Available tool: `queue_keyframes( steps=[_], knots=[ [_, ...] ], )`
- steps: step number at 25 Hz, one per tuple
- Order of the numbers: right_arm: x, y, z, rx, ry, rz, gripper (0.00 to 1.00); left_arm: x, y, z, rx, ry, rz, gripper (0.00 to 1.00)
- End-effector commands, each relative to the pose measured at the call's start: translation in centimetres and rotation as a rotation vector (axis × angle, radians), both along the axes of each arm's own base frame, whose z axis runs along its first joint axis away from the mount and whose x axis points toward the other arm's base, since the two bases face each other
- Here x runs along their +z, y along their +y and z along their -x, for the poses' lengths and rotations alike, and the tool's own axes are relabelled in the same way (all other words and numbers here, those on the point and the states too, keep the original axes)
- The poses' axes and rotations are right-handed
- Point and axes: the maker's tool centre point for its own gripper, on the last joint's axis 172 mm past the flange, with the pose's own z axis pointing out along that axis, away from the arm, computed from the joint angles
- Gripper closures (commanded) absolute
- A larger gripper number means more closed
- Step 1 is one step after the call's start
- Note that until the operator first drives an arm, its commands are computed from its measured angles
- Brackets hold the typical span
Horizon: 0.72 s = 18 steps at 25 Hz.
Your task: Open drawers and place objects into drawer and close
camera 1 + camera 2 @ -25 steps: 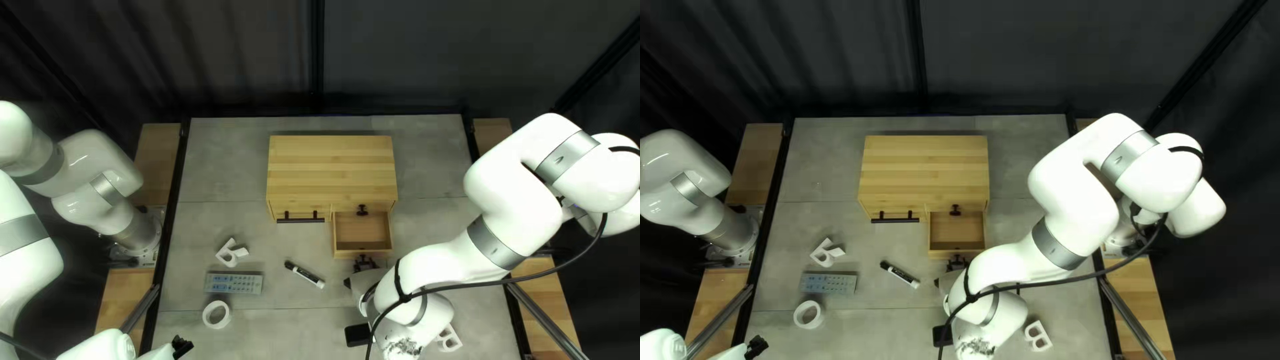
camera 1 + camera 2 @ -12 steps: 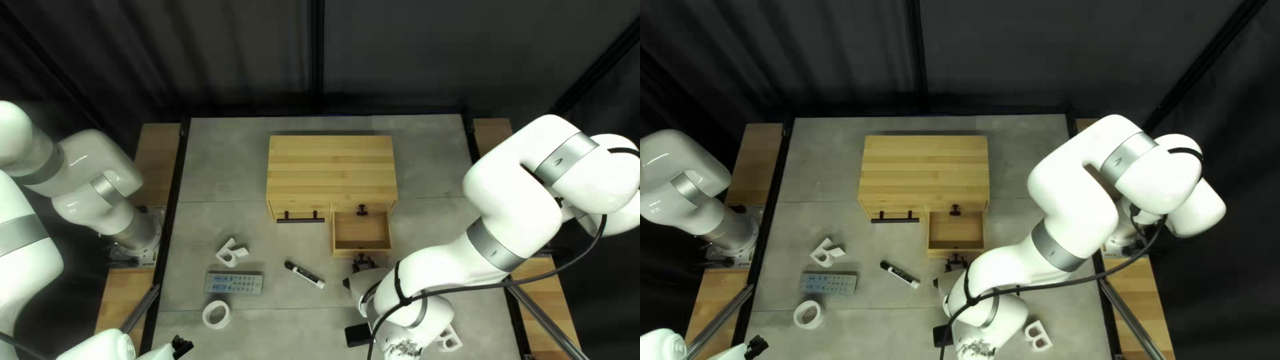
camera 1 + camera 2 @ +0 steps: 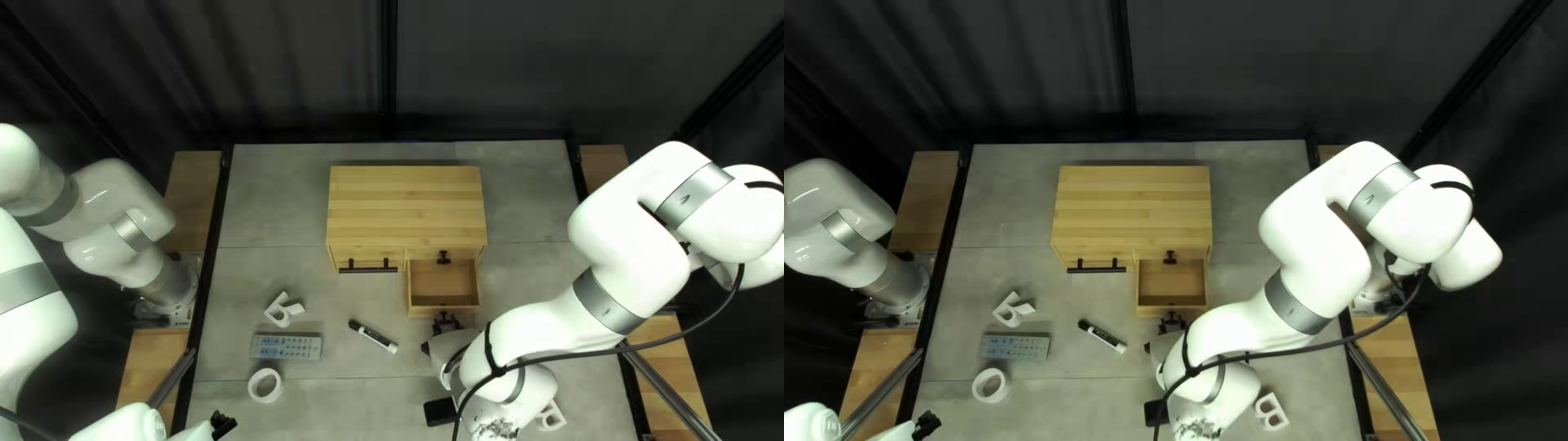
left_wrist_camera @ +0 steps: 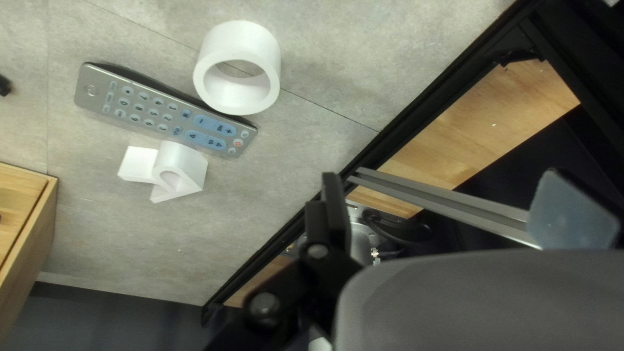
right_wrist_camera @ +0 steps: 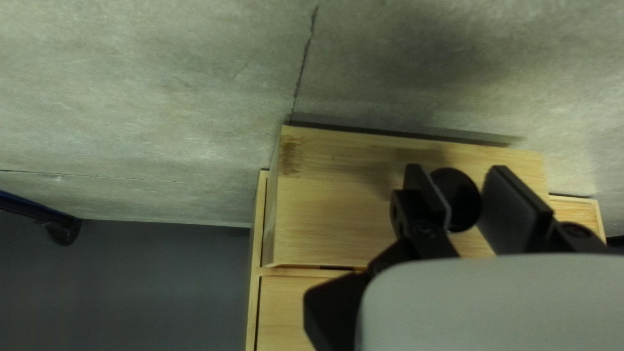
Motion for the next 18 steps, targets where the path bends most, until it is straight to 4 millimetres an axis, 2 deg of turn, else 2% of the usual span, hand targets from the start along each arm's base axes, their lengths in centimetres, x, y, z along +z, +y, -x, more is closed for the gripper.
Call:
queue_keyframes(
  steps=[1,18],
  knots=[
    [0.1,0.2,-0.1,0.003,0.002,0.001,1.00,0.0,0.0,0.0,0.000,0.000,0.000,0.00],
    [0.1,1.4,0.2,0.013,0.007,0.010,1.00,0.0,0.0,0.0,0.000,0.000,0.000,0.00]
  ],
)
